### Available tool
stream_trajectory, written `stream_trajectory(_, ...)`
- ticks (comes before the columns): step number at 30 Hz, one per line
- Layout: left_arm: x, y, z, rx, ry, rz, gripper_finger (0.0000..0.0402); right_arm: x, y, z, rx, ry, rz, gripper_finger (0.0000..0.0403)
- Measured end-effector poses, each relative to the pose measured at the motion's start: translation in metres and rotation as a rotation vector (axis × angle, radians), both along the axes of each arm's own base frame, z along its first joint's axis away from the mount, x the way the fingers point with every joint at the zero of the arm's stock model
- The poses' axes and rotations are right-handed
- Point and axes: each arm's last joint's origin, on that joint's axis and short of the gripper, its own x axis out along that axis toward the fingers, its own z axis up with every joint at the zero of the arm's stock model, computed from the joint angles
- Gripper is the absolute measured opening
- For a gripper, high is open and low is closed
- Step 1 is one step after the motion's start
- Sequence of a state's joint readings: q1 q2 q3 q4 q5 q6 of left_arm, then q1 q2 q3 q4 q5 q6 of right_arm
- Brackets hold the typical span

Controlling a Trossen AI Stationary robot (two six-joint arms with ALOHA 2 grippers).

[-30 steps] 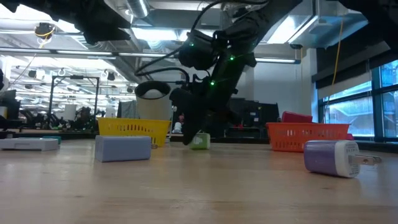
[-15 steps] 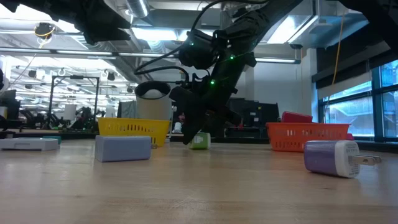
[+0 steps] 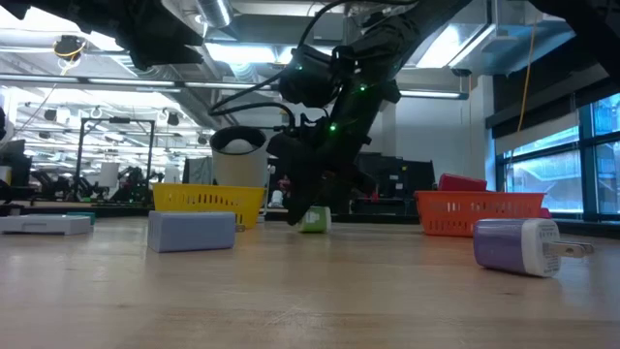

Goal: Pick & Place Office items
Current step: Put the top green charger adapter into the orange bin

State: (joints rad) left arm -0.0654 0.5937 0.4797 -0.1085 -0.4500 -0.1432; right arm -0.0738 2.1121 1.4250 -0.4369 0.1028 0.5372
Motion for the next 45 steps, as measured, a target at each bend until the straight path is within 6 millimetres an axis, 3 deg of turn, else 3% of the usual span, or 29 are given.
stream_trajectory(13, 0.0, 0.0, -0.001, 0.0, 0.008, 0.0, 0.0242, -0.009, -0.012, 0.043, -0.046, -0.079, 0.006, 0.0219)
stream_trajectory(26, 0.0, 0.0, -0.001, -0.005, 0.008, -0.01, 0.0242, -0.033, -0.022, 0.085, -0.125, -0.058, -0.016, 0.0219)
stream_trajectory(40, 0.0, -0.001, -0.001, -0.021, 0.006, -0.046, 0.0242, -0.084, -0.025, 0.148, -0.251, -0.038, -0.097, 0.0217)
stream_trajectory(45, 0.0, -0.001, -0.001, -0.021, 0.006, -0.048, 0.0242, -0.124, -0.025, 0.147, -0.228, -0.058, -0.177, 0.0218)
